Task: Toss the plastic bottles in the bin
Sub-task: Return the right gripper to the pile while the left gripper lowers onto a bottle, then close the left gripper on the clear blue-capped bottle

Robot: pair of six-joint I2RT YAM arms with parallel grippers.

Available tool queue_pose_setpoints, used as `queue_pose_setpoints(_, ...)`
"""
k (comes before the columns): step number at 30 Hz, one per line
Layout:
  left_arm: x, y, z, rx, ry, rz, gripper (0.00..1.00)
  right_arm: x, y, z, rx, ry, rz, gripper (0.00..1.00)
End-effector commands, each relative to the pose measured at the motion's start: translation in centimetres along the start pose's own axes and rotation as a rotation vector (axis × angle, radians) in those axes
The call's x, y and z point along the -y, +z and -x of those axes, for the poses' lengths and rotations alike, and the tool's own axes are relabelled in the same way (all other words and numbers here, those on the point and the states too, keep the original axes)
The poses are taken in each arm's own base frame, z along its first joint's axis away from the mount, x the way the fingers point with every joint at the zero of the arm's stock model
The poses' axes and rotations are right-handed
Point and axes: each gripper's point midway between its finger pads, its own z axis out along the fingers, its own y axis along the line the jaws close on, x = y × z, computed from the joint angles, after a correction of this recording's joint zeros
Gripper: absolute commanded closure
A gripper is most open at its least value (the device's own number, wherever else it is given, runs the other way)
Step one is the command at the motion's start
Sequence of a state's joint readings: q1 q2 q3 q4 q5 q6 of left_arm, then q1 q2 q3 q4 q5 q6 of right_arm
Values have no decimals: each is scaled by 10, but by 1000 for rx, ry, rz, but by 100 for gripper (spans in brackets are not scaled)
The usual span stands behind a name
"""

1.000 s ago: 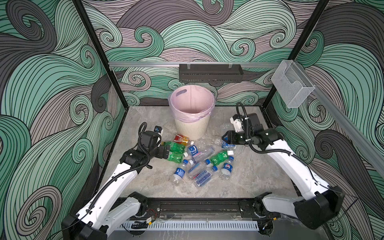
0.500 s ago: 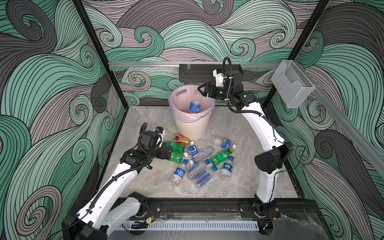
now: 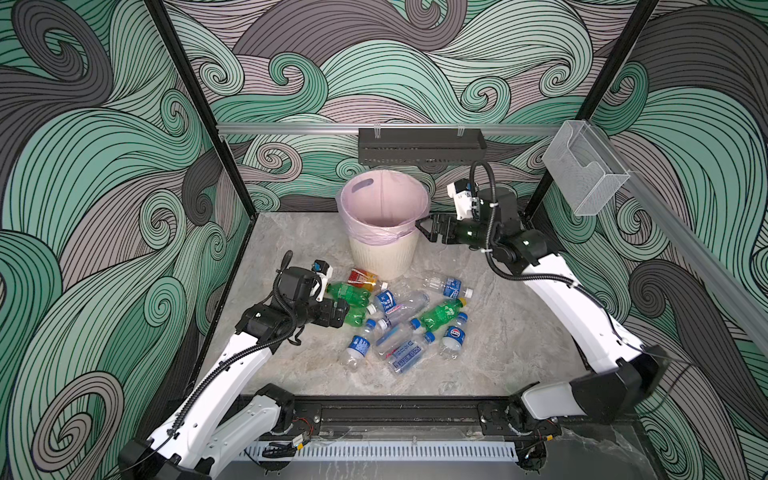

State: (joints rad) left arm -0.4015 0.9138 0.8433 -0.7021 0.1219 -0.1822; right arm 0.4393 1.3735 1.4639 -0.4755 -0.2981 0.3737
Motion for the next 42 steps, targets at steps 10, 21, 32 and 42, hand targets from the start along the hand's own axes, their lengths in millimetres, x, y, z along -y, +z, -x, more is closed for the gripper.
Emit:
queue_pose_setpoints(10,23,35,-44,-165,-52,-54,4,76,-34,-95,-82,23,-266,1)
queue_pose_setpoints(21,40,67,-83,-346,31,18,10,112,-36,-137,-181,44,-369,1)
queue_pose_setpoints(32,51,101,-118,-441,34,-5,26,137,-38,-155,-209,69,-431,1)
queue_pose_setpoints(42,47,112,-140,-487,27,5,42,146,-41,-166,-202,99,-451,1)
